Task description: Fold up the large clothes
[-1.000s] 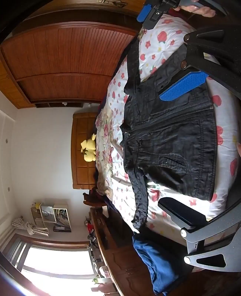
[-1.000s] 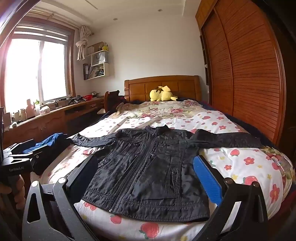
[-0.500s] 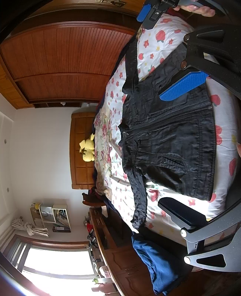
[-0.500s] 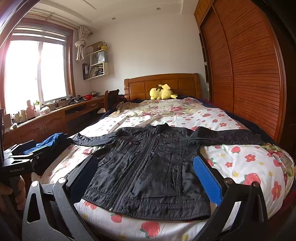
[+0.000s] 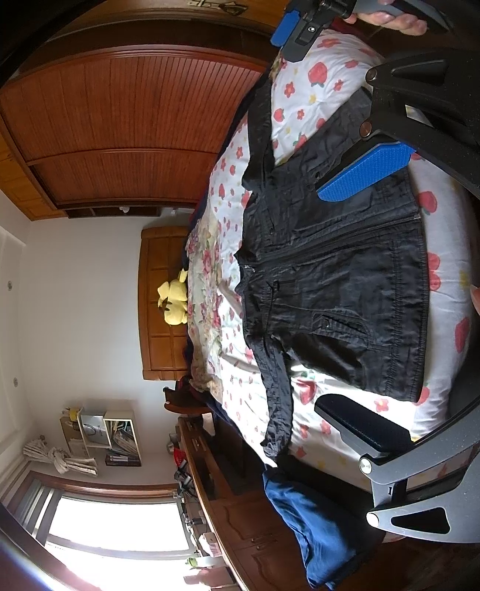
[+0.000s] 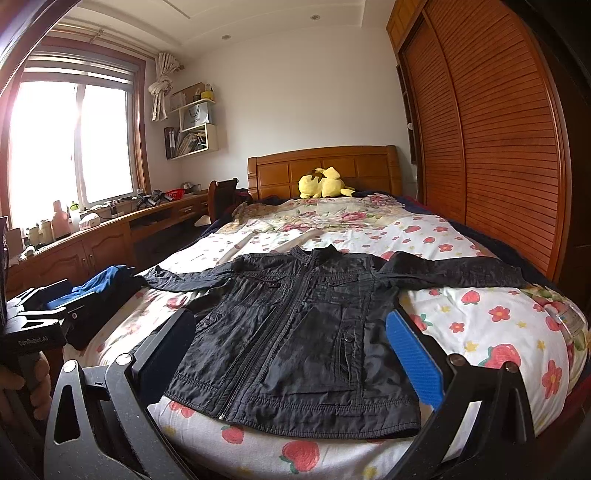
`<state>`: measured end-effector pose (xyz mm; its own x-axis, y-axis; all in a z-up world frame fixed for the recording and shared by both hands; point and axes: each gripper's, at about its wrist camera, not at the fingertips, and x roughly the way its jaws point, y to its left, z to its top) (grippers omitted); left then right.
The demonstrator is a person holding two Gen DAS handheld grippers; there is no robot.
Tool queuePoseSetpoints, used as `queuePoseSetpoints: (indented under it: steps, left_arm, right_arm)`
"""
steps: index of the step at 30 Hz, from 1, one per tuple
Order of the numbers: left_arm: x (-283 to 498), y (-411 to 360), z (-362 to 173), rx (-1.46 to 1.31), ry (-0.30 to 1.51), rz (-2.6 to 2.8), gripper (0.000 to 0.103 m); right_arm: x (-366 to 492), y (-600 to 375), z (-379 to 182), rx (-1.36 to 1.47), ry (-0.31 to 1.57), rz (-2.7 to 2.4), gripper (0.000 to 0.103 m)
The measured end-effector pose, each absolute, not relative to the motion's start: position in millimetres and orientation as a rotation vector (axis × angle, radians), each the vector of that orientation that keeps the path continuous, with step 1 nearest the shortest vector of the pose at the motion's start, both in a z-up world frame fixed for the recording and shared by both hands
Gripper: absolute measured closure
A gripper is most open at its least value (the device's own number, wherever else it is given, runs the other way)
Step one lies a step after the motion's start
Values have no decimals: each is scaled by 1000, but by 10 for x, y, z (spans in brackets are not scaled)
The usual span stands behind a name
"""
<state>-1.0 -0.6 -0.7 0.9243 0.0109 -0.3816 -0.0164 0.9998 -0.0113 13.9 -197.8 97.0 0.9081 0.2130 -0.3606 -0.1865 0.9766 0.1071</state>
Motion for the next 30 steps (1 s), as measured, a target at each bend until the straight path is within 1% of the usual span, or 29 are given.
queuePoseSetpoints:
  steps: [30]
  left_arm:
    - [13,-17,-18,-2,408,12,0]
  right_arm:
    - [132,-1976,907,77,388,207,0]
